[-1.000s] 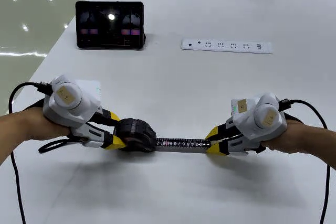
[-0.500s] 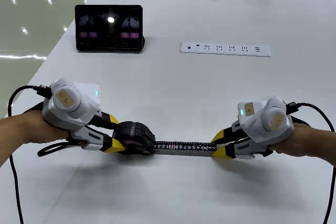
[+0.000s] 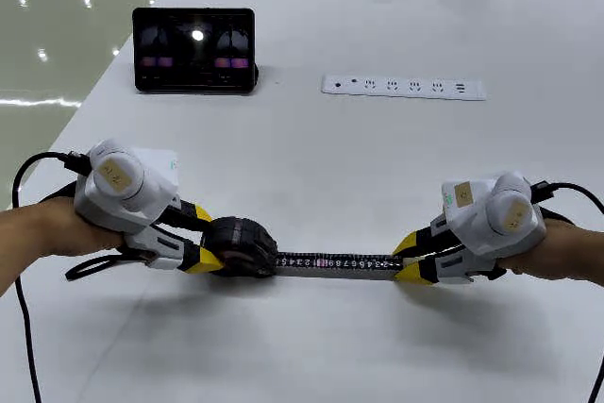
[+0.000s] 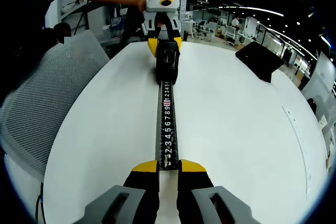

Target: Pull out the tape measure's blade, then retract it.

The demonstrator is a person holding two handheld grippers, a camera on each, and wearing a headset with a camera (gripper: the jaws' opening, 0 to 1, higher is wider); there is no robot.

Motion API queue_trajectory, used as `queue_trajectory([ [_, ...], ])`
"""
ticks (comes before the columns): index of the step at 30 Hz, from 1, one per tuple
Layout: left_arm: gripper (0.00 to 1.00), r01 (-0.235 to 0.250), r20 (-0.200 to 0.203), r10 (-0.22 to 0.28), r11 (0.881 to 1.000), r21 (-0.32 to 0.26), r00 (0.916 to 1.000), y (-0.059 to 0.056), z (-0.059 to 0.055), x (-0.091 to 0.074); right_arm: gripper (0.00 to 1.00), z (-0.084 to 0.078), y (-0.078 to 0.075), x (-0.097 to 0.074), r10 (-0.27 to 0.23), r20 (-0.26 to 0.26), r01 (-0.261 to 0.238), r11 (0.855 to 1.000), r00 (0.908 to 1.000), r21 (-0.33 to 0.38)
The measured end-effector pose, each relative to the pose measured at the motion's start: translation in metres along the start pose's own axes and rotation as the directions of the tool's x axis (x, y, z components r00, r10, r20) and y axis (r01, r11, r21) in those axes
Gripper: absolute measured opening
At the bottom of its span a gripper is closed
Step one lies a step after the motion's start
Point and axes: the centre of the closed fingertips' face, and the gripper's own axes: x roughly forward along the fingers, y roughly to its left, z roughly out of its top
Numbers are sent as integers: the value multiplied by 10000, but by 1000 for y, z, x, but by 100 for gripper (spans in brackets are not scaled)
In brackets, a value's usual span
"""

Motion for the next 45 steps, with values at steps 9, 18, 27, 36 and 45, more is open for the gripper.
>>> queue_trajectory([
  [9,23,16,-13,-16,10000,-7,10000,0,0,0,9,-6,1,-7,-24,-75,24,10000,10000,-37],
  [18,23,14,-31,-14,10000,-12,10000,0,0,0,9,-15,1,-16,-46,-161,47,10000,9999,76],
  [27,23,32,-43,-32,10000,-31,10000,0,0,0,9,-25,2,-25,-93,-292,98,9998,9995,181],
  [36,23,46,-47,-47,10000,-50,10000,0,0,-1,9,-38,2,-35,-101,-467,110,9998,9989,194],
  [45,23,61,-84,-61,10000,-46,9999,0,0,0,9,-45,4,-43,-109,-580,124,9996,9983,255],
])
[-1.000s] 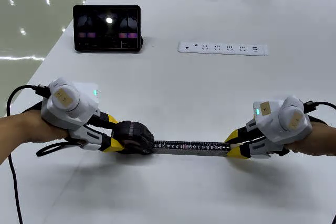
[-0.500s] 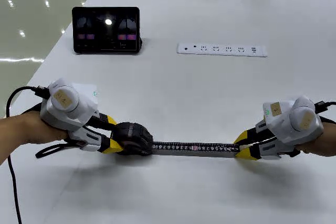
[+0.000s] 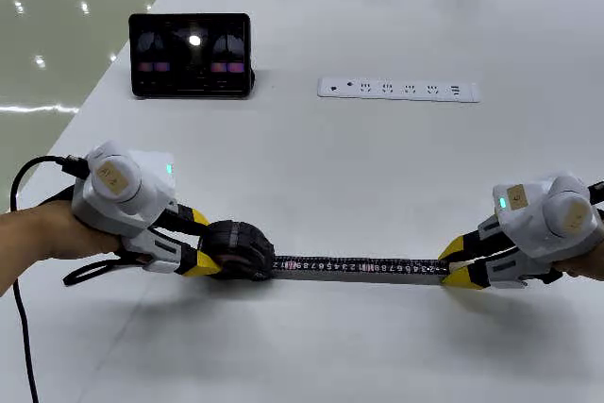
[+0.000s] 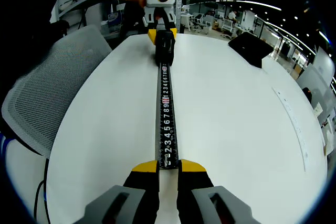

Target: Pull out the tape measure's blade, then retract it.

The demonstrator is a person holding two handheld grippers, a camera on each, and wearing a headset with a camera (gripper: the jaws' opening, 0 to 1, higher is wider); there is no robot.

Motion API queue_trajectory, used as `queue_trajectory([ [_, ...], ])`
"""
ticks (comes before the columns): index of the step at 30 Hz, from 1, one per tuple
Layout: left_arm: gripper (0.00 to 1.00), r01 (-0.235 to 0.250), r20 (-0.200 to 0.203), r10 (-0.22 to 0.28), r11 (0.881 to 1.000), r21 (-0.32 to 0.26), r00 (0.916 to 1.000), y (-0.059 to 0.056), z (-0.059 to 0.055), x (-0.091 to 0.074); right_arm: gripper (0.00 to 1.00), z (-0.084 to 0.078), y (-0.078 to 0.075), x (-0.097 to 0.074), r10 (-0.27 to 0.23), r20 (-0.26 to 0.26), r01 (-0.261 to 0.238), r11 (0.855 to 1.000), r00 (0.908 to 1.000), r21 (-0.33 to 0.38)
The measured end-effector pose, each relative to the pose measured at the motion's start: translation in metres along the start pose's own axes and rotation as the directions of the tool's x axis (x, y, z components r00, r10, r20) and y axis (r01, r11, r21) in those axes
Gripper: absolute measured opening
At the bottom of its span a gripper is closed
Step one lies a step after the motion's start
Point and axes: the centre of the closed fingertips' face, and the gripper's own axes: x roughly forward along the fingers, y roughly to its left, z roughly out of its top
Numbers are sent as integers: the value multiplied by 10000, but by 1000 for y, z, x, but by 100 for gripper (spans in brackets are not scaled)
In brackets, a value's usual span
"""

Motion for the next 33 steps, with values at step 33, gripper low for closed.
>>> queue_trajectory([
  [33,25,-86,-474,113,9983,573,9988,0,2,2,12,-5,-3,1,-172,-656,167,9998,9977,-79],
])
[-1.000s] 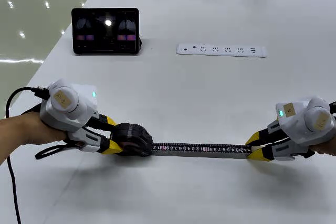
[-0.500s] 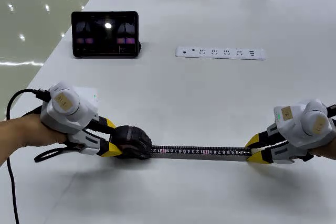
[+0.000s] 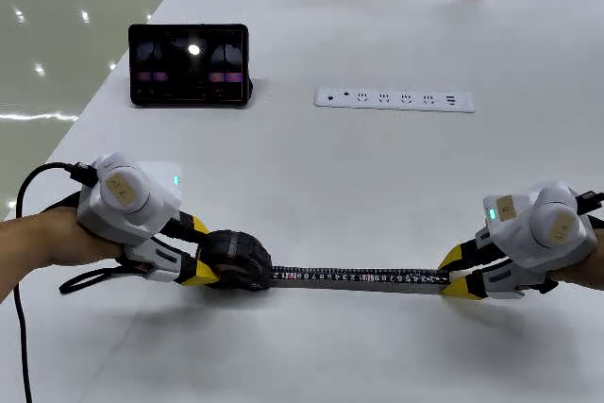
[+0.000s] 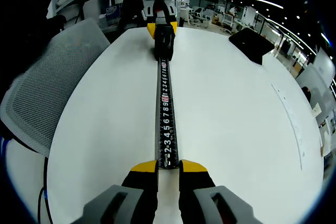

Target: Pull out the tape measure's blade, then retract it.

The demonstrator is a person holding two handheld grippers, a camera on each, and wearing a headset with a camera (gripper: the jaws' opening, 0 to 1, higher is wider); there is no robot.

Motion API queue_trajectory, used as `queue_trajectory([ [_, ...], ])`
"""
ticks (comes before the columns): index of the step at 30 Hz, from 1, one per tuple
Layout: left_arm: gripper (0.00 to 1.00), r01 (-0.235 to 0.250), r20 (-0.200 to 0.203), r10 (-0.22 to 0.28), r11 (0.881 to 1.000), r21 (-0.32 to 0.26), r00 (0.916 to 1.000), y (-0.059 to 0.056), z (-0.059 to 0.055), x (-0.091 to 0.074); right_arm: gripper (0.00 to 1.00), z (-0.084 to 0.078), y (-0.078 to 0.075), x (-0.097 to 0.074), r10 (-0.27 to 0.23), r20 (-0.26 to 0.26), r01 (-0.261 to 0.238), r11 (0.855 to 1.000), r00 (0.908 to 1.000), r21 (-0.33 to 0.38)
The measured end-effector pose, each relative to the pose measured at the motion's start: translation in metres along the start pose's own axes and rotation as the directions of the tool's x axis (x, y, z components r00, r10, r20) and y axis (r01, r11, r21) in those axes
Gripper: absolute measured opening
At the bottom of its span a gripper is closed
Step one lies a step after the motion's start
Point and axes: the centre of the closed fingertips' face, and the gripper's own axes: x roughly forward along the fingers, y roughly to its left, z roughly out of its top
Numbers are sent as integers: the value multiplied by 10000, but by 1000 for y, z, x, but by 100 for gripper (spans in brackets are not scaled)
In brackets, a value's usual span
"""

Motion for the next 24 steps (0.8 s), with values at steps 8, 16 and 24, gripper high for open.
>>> queue_trajectory([
  [8,25,-69,-229,77,9995,313,9997,0,1,0,13,-1,-3,-1,-250,-240,249,9997,9994,-76],
  [16,27,-260,-144,263,9995,179,9996,2,4,-2,20,1,-6,-3,-495,-257,495,9988,9984,-32],
  [24,35,-448,-274,450,9990,63,9986,0,1,-7,29,-1,-4,-11,-704,-375,708,9974,9968,105],
])
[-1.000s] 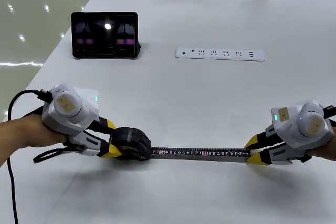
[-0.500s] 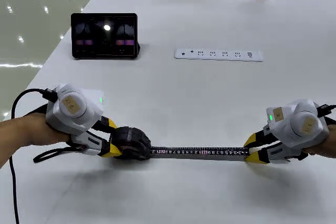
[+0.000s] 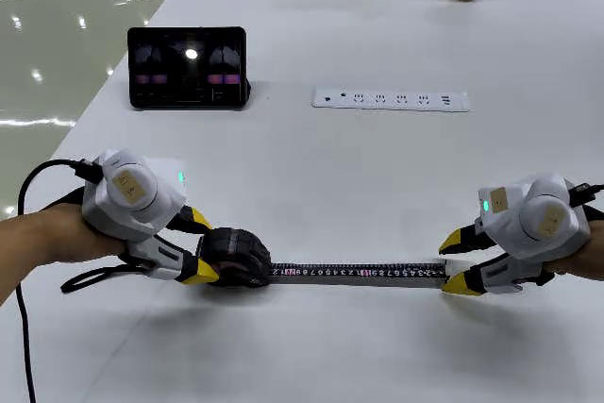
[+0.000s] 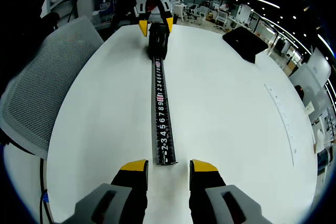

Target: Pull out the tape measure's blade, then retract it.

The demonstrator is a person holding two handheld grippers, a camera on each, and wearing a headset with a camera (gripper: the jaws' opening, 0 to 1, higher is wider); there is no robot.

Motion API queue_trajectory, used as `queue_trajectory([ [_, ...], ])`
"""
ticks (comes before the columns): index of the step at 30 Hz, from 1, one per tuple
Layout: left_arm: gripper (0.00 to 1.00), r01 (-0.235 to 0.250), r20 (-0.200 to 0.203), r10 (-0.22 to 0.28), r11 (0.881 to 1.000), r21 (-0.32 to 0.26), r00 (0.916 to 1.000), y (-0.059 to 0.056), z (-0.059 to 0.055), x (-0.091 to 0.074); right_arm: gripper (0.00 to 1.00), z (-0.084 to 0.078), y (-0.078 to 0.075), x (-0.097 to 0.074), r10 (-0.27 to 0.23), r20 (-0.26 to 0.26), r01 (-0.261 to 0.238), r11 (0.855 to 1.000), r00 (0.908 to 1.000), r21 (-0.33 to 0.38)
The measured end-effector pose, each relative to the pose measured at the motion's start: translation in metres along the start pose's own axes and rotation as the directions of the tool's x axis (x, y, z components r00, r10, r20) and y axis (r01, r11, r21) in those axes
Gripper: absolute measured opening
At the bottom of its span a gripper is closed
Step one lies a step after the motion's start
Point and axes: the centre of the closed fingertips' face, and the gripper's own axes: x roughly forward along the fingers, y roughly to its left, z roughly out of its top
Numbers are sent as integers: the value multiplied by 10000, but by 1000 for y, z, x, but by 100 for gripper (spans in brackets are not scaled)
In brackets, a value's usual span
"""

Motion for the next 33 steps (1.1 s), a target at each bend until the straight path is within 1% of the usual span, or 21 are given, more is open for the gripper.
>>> queue_trajectory([
  [2,36,-39,-16,39,9999,-95,10000,-1,-2,-2,32,-2,0,-2,-111,-33,112,9998,9999,150],
  [5,41,-173,-28,172,9993,-341,9998,-2,-6,-4,35,-3,0,-5,-261,-36,262,9991,9997,336],
  [8,43,-266,16,267,9982,-528,9996,-5,-10,-7,38,-4,3,-7,-352,-25,352,9977,9994,583],
  [14,49,-403,131,420,9933,-1087,9990,-12,-18,-13,46,-4,8,-11,-582,78,571,9925,9983,1083],
  [17,51,-445,187,475,9900,-1339,9987,-14,-21,-15,49,-5,12,-12,-601,76,586,9897,9982,1306],
  [19,52,-470,245,512,9879,-1481,9984,-18,-21,-17,51,-6,15,-13,-595,76,578,9882,9982,1419],
  [24,57,-642,412,730,9809,-1836,9965,-21,-23,-20,54,-8,24,-16,-669,119,638,9825,9977,1749],
  [28,59,-709,581,845,9758,-2067,9947,-24,-23,-22,57,-9,29,-18,-860,148,814,9773,9962,1956],
  [33,61,-775,748,977,9686,-2361,9924,-32,-25,-21,61,-8,39,-21,-1082,234,1002,9688,9938,2267],
])
